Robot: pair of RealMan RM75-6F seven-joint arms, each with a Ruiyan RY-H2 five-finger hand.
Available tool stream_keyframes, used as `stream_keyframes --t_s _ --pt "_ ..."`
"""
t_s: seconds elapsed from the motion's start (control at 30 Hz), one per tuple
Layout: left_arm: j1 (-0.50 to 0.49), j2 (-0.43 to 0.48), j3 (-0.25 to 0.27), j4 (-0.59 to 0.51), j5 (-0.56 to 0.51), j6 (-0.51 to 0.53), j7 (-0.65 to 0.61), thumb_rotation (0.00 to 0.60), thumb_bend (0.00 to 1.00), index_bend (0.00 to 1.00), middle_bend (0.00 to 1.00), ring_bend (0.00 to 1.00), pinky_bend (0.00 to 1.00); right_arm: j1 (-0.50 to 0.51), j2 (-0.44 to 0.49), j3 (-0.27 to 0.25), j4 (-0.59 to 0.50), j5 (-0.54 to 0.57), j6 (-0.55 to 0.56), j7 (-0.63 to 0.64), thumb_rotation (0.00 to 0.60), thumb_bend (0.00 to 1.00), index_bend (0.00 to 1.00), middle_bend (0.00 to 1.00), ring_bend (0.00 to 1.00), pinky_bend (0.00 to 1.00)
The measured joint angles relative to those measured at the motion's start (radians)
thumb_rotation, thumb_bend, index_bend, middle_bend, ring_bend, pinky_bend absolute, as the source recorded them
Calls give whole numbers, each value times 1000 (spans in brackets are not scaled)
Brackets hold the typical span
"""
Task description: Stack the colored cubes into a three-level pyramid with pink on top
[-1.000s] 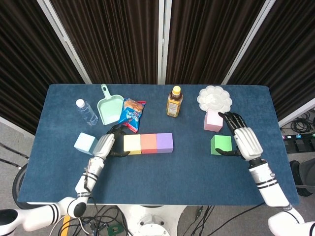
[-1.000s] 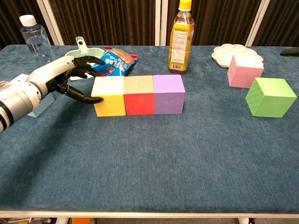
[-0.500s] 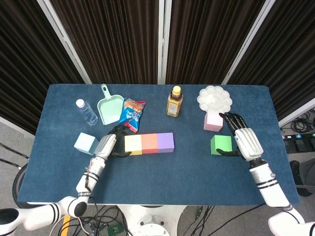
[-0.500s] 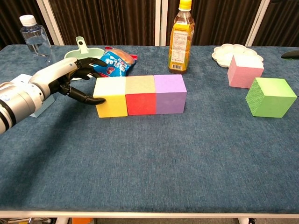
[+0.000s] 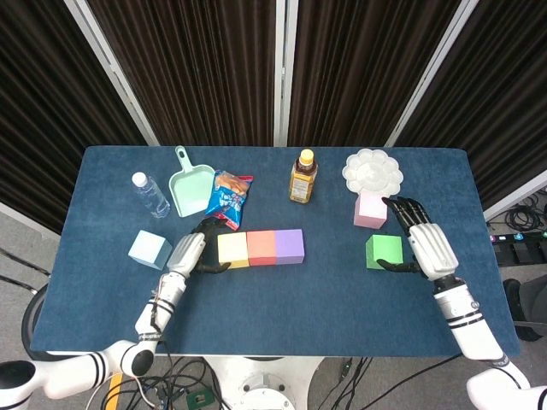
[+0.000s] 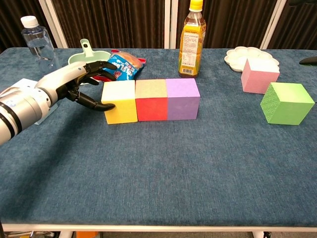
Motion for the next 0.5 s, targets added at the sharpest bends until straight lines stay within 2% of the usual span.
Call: stream_keyframes --t_s 0.27,0.5 --pt "10 22 13 -16 21 8 -14 600 159 103 91 9 128 -3 0 -1 4 2 -1 0 600 30 0 89 0 0" --pt "60 100 45 -85 56 86 21 600 160 102 95 0 127 -5 0 0 9 3 -1 1 600 31 0 89 0 0"
